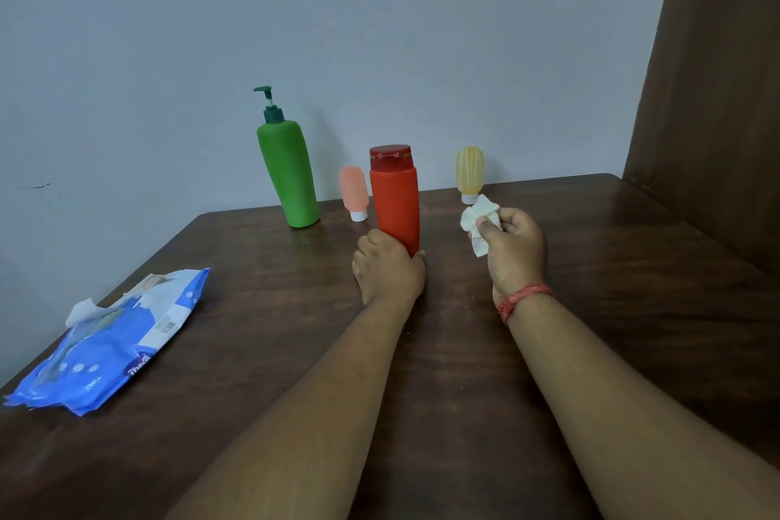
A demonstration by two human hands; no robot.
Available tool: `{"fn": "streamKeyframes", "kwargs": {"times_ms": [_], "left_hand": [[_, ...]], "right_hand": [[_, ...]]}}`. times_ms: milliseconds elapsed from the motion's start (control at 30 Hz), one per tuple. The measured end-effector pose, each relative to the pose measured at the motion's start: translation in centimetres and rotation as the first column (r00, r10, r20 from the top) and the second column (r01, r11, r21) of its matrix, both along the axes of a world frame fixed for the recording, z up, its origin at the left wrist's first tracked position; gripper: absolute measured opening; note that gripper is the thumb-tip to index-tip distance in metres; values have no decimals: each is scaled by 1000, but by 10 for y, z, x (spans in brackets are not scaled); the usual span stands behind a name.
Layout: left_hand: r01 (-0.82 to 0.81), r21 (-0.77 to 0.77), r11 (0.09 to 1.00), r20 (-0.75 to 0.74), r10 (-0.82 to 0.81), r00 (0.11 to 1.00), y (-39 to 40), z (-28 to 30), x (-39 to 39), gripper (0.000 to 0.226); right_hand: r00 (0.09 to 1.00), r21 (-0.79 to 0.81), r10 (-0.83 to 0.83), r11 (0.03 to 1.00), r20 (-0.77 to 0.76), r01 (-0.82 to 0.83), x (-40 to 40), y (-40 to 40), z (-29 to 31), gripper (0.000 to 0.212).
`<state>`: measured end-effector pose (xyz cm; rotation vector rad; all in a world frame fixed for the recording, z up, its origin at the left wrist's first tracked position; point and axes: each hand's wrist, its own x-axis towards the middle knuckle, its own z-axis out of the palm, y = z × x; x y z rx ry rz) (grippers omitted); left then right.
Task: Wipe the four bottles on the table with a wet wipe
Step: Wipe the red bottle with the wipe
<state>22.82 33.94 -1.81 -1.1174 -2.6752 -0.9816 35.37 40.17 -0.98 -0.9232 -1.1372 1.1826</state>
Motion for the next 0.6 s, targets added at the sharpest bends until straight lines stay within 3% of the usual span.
{"fn": "streamKeyframes", "kwargs": {"times_ms": [600], "left_hand": [[-30,15,999,38,29,999,115,2,-42,81]], "right_hand": [[988,-43,-74,997,-137,69,-4,30,-11,15]]}}
